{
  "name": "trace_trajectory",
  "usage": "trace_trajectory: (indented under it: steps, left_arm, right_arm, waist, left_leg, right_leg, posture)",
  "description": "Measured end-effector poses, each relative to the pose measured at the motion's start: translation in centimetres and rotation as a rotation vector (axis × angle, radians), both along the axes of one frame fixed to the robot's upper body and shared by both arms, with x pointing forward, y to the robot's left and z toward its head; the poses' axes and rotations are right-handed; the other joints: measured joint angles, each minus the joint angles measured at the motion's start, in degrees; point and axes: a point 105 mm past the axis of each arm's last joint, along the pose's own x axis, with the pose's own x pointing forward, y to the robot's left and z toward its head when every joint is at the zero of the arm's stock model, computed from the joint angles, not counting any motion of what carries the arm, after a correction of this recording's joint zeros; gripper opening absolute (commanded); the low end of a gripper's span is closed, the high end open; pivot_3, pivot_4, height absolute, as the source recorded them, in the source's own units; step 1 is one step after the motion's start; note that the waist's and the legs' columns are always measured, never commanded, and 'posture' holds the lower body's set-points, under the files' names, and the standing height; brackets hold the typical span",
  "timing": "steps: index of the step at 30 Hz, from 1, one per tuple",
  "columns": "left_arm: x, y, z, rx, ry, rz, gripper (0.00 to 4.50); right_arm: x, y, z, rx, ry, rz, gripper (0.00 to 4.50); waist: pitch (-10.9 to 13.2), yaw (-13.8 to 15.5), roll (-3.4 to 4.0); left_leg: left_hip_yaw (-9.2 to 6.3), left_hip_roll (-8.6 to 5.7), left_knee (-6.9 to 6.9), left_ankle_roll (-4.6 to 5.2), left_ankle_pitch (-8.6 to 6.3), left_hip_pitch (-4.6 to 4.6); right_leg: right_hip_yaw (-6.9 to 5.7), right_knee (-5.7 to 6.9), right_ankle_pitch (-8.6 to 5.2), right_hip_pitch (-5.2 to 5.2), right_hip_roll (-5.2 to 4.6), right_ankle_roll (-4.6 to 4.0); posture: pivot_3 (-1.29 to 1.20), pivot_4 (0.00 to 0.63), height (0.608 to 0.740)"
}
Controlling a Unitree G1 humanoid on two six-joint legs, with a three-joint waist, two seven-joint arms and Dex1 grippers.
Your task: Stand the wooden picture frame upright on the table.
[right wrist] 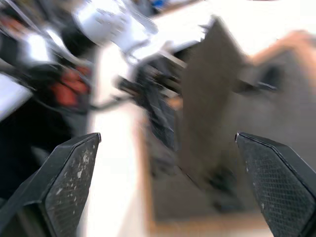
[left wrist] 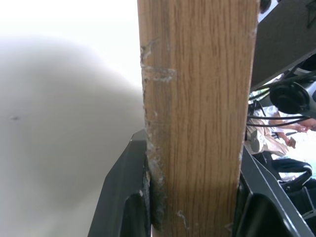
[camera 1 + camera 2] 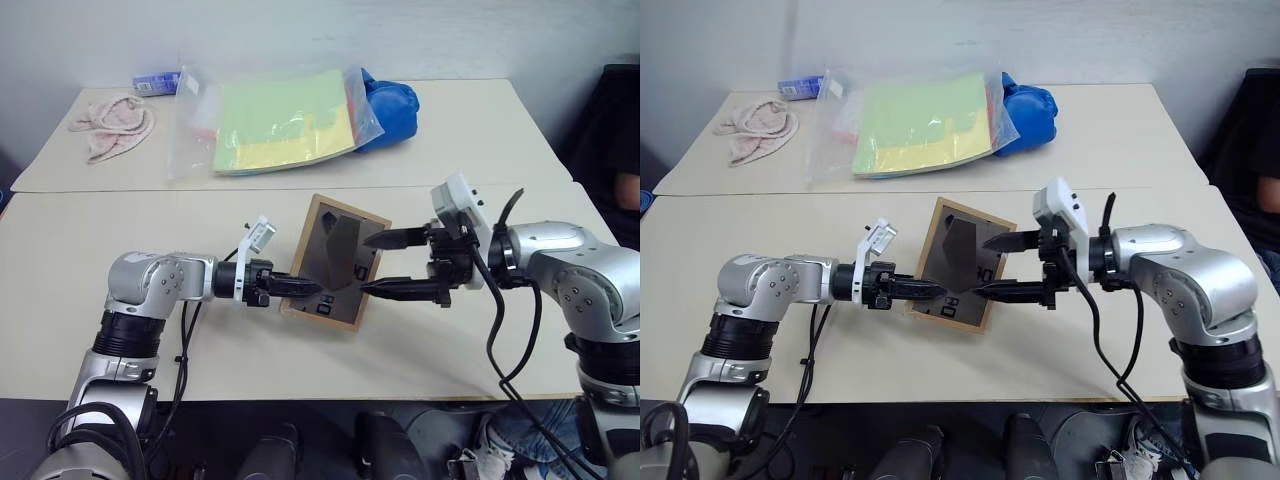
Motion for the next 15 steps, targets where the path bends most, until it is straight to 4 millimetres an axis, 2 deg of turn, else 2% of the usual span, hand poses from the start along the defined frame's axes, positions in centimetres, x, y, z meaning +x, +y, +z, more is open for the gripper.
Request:
trace_trajectory:
  steps: [3, 7, 9, 10, 12, 14, 15]
  left_arm:
    - [0.1, 0.4, 0.5, -0.004, -0.013, 0.006, 1.28]
    - [0.1, 0.7, 1.0, -0.027, -0.005, 0.010, 1.28]
    - [0.0, 0.5, 1.2, -0.035, 0.001, 0.000, 1.28]
    - [-0.1, 0.4, 1.4, -0.042, 0.006, -0.006, 1.28]
    - [-0.3, 0.3, 1.7, -0.056, 0.012, -0.018, 1.28]
    - [-0.4, 0.2, 1.9, -0.064, 0.015, -0.025, 1.28]
    - [-0.4, 0.3, 2.0, -0.067, 0.017, -0.026, 1.28]
  right_arm:
    - [0.0, -1.9, -0.9, -0.107, -0.094, -0.010, 4.50]
    - [1.8, -3.9, -2.3, -0.318, -0.514, -0.009, 4.50]
    - [2.6, -3.5, -2.3, -0.361, -0.741, 0.000, 4.50]
    - [3.2, -3.2, -1.9, -0.412, -0.956, 0.005, 4.50]
    - [3.2, -1.9, -1.6, -0.472, -1.312, 0.109, 4.50]
    - [2.8, -0.7, -2.0, -0.447, -1.494, 0.196, 4.50]
    - [3.0, -0.2, -2.2, -0.420, -1.556, 0.214, 4.32]
  waist:
    - [0.02, 0.14, -0.03]
    - [0.04, 0.25, -0.11]
    - [0.05, -0.22, -0.12]
    - [0.05, -0.54, -0.13]
    - [0.05, -1.00, -0.12]
    - [0.05, -1.24, -0.13]
    - [0.05, -1.43, -0.13]
  left_leg:
    - [0.07, 0.00, 0.00, 0.01, 0.00, 0.00]
    - [0.37, -0.04, 0.01, 0.03, 0.01, 0.11]
    - [0.45, 0.00, 0.00, 0.03, 0.01, 0.15]
    - [0.47, -0.02, 0.00, 0.03, 0.01, 0.15]
    - [0.56, -0.10, -0.07, 0.02, 0.02, 0.18]
    - [0.55, -0.12, -0.09, -0.01, 0.03, 0.16]
    - [0.56, -0.13, -0.09, -0.01, 0.03, 0.16]
  right_leg:
    - [-0.02, 0.00, 0.01, -0.01, 0.01, 0.01]
    - [-0.06, 0.15, 0.03, -0.08, 0.05, 0.06]
    - [-0.03, 0.20, 0.03, -0.10, 0.07, 0.06]
    - [-0.02, 0.23, 0.03, -0.13, 0.07, 0.05]
    - [0.07, 0.45, 0.01, -0.38, 0.12, 0.04]
    - [0.11, 0.48, 0.00, -0.52, 0.19, 0.02]
    - [0.11, 0.54, -0.01, -0.58, 0.23, 0.01]
  posture:
    - [0.00, 0.150, 0.740]
    - [0.00, 0.150, 0.740]
    - [0.00, 0.150, 0.740]
    - [0.00, 0.150, 0.740]
    - [0.00, 0.150, 0.740]
    - [0.00, 0.150, 0.740]
    - [0.00, 0.150, 0.740]
